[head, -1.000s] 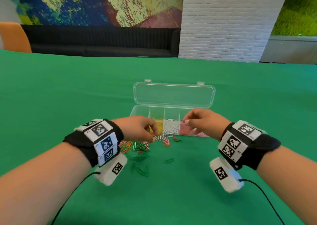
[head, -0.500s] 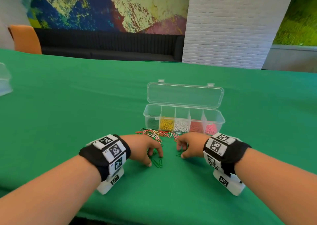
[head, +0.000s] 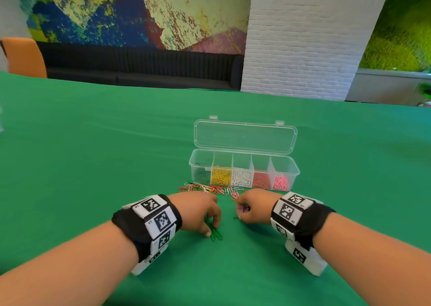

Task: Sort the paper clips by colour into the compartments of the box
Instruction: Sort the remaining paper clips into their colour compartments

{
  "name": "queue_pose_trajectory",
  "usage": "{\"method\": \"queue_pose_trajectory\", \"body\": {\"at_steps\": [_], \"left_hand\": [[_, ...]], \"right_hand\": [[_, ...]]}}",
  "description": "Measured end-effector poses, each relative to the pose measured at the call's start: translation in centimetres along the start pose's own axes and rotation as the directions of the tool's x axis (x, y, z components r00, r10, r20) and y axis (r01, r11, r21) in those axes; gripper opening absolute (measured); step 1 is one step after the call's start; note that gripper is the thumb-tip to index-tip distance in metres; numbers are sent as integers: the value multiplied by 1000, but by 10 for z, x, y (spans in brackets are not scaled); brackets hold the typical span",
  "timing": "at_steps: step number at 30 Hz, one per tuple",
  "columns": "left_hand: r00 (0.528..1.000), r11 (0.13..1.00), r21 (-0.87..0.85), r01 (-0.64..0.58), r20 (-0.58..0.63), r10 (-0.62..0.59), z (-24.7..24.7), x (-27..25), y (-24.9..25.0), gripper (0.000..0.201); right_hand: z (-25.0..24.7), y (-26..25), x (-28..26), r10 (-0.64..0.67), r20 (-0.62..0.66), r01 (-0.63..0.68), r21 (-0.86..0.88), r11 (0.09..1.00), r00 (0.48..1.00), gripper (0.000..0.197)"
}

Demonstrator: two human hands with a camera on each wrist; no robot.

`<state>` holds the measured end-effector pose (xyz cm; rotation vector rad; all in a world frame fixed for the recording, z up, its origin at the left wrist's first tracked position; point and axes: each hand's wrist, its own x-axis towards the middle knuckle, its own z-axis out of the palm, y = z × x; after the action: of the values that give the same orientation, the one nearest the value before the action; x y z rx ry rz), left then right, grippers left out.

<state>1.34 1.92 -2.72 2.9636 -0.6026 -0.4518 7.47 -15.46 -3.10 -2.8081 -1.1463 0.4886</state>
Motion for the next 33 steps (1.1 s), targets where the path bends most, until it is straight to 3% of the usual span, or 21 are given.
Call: {"method": "queue_pose_trajectory", "body": {"at_steps": [11,15,16,20,23,27,31,33], "left_hand": [[999,993,112,-24,36,20,4,4,8,16],[999,994,106,-18,32,15,3,2,10,6],[1000,996,86,-19,19,17,2,1,10,2],[994,988,-138,75,-68,-85,-5,-5,4,21],[981,937,-324,132,-91,-170,-15,-16,-5,22],[950,789,-595,156,-128,-284,-19,-33,-26,24],[956,424,-902,84,-47,-291,-14,-47,-43,30],[955,307,-948,83,-12,-295,-11,-50,-47,31]], "right_hand": [[-2,-1,-1,11,19,-11,-25,1000,1000,18],[-2,-1,-2,12,8,-11,-33,999,1000,7],[-2,-1,-2,13,-9,-13,-26,1000,1000,5],[-3,1,-2,27,-61,-26,12,1000,998,17],[-4,2,-2,51,-83,-46,57,997,995,9],[-7,0,-3,80,-65,-69,161,985,995,28],[-10,-8,-4,73,14,-74,180,981,997,30],[-11,-15,-2,45,3,-45,161,986,999,25]]}}
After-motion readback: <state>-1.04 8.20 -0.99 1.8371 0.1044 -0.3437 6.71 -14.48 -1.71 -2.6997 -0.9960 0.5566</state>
